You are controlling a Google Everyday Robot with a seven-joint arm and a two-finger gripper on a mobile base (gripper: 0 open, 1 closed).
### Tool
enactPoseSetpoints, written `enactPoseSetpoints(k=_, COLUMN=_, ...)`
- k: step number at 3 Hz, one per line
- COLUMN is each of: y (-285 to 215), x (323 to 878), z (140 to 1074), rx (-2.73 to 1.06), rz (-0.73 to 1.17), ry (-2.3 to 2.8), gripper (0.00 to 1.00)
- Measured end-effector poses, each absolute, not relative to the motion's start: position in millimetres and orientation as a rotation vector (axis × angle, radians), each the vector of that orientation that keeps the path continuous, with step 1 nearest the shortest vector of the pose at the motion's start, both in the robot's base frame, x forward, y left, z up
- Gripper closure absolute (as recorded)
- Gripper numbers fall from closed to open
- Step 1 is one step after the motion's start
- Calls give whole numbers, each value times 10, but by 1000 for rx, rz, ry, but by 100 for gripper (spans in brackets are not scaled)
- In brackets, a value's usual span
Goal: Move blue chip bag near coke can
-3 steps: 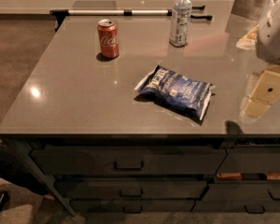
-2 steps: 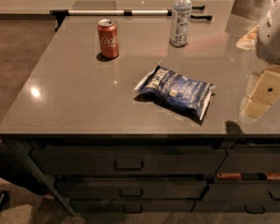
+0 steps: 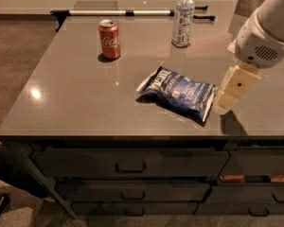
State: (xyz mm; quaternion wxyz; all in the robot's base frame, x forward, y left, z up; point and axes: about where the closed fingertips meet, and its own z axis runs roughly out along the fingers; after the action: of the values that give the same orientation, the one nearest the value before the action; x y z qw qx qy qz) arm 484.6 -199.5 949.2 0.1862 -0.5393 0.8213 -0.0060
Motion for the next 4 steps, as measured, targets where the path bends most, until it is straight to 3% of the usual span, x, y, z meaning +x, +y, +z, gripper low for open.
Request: enactPoseSetpoints(k=4, y=-1508, x=5380, z=8628, rx=-1443, rz=92, ry=2423, gripper=2)
